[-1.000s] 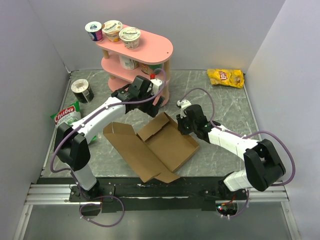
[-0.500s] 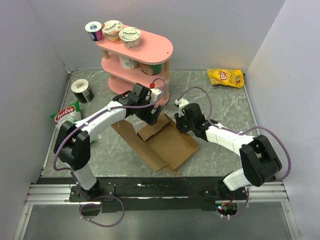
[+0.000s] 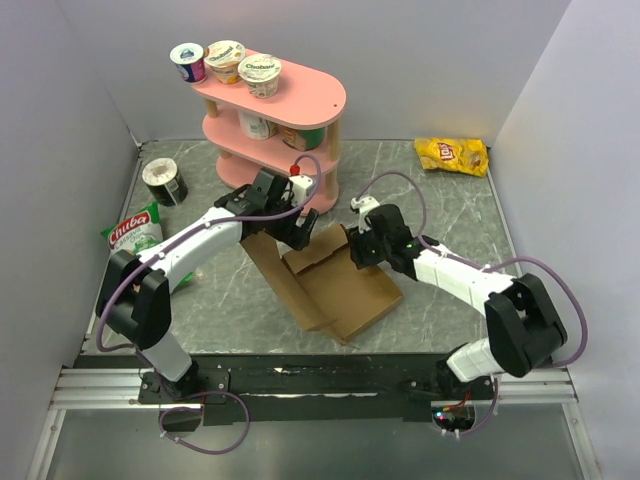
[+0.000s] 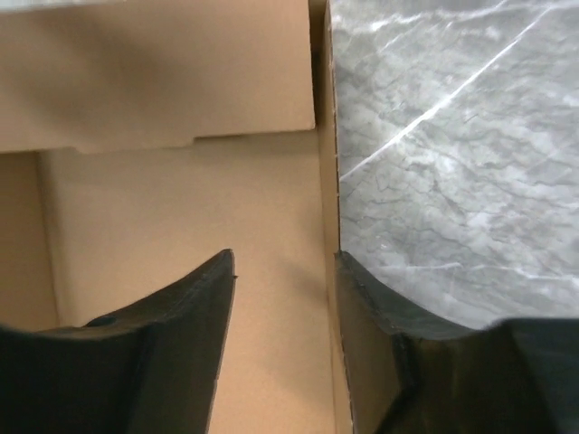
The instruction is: Fold the paper box
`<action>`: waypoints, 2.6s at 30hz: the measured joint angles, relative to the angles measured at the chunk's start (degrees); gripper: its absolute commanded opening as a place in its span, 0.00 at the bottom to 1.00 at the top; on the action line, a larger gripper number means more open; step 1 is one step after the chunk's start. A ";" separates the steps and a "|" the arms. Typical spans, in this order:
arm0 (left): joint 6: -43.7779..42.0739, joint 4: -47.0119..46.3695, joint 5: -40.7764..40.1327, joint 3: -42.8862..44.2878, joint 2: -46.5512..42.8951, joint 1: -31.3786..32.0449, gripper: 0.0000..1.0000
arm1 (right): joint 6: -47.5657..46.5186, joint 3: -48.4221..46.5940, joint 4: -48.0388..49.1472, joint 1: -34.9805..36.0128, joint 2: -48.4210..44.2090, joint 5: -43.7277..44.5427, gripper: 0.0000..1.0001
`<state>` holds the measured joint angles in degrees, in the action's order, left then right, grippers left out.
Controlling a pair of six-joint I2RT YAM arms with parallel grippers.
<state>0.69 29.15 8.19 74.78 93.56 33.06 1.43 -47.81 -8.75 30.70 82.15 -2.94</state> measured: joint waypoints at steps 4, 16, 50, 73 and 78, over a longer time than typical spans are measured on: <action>0.46 -0.57 0.02 -1.18 -0.11 0.00 0.97 | -0.22 -3.56 -3.80 -0.37 -0.52 0.11 0.63; 0.68 -1.90 0.00 -1.60 -0.92 0.00 0.98 | 0.42 -10.23 -12.07 -2.60 8.22 0.92 0.62; 1.95 -5.90 9.31 -3.96 -6.43 -1.73 0.99 | -5.86 -8.44 -9.86 -3.02 -6.47 3.37 0.53; 1.97 -6.27 11.04 -4.17 -6.51 -2.40 0.99 | -4.26 -11.61 -15.43 -4.98 13.11 -3.10 0.38; 1.97 -6.27 11.04 -4.17 -6.51 -2.51 0.99 | -4.52 -11.61 -15.67 -4.98 13.25 -3.78 0.20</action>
<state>2.66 22.87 19.22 70.61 87.05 30.55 -3.09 -59.42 -24.43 25.71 95.39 -6.72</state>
